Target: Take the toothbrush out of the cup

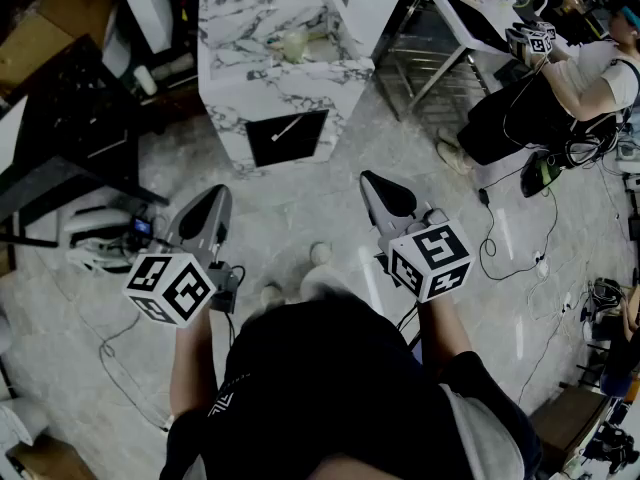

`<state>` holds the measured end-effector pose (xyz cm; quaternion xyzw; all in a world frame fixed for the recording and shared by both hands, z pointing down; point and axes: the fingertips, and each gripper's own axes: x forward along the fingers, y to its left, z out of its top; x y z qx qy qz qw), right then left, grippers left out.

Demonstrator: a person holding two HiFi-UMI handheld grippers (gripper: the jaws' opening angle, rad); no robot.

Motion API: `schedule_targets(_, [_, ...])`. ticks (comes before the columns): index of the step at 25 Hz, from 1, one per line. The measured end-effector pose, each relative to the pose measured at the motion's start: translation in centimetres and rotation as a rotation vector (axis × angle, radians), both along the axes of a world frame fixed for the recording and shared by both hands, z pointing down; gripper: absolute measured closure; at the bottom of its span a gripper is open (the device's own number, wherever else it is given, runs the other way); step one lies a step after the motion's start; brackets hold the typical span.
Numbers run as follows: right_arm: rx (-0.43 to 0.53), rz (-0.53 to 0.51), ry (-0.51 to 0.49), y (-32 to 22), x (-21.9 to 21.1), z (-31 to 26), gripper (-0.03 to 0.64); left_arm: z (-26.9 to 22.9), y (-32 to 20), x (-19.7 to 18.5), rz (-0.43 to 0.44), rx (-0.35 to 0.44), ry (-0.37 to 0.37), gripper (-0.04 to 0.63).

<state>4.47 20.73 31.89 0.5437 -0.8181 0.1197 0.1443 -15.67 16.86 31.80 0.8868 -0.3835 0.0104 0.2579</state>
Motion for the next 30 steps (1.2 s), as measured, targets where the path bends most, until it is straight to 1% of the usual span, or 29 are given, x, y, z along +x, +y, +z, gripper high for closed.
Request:
schedule_targets(3, [0.005,-0.007,-0.002,-1.4,0.5,0.1,0.614,0.1,-1.1,0.2,-0.020,0.004,-0.013,0.580])
schedule_targets(6, [0.006,-0.020,0.005,-2.6,1.1,0.4,0.614,0.3,-2.2,0.7,-0.035,0.007,-0.006,0.580])
schedule_targets(10, [-0.001,-0.043,-0.003,-4.3,2.3,0.8,0.614,0.6,-3.4,2.2,-0.050,-0.004,-0.011,0.580])
schedule_targets(13, [-0.031,-0.089,-0.018,-5.6,3.6,1.4,0.612,0.9,-4.3,4.2,-0.051,-0.003,-0.008,0.580])
schedule_targets(15, [-0.038,-0.133,-0.004,-6.5,4.2,1.7,0.612,1.0,-5.3,5.4,-0.055,0.002,-0.008,0.580])
schedule_targets(18, [-0.028,-0.199,0.020,-7.7,5.0,2.1,0.612,1.2,-6.7,7.4,-0.062,-0.012,-0.002,0.580])
schedule_targets(21, [-0.019,-0.230,0.017,-9.3,6.2,2.2,0.612,1.6,-7.7,9.4,-0.075,-0.030,-0.002,0.580])
schedule_targets(26, [0.005,-0.243,-0.016,-11.8,8.0,1.9,0.611,2.1,-8.9,11.0,-0.115,-0.020,0.012,0.580])
schedule_targets(30, [0.025,-0.266,-0.142,-13.0,8.1,1.1,0.611,2.2,-9.3,11.0,-0.142,-0.023,-0.013,0.580])
